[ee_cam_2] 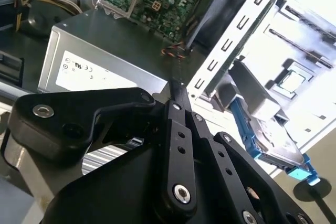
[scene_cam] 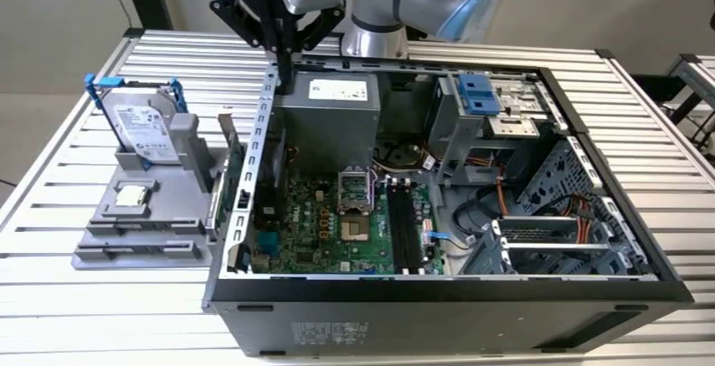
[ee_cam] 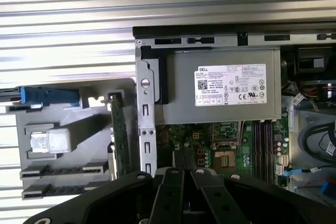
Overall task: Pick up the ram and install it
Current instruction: 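Reach for the ram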
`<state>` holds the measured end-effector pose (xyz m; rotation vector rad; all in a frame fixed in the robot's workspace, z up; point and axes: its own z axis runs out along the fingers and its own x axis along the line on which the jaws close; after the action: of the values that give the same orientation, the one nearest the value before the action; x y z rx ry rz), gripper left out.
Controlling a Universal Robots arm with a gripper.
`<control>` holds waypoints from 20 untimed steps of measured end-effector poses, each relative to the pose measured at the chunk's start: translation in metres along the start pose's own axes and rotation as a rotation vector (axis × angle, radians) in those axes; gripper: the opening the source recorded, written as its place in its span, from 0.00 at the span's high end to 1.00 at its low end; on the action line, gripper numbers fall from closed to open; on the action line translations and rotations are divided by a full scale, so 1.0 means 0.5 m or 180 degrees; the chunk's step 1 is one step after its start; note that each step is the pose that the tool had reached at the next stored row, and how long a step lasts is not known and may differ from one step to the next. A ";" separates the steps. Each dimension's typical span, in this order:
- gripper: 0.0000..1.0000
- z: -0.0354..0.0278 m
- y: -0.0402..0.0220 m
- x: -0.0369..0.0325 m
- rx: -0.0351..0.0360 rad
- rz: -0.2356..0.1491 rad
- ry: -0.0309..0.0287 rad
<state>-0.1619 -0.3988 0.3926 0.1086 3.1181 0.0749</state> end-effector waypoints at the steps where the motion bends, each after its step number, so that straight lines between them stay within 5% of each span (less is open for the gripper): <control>1: 1.00 0.000 0.000 0.004 0.0000 -0.0001 0.0000; 20: 1.00 -0.002 -0.005 0.070 0.0000 -0.0010 0.0000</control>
<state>-0.1971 -0.3988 0.3926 0.1038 3.1183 0.0751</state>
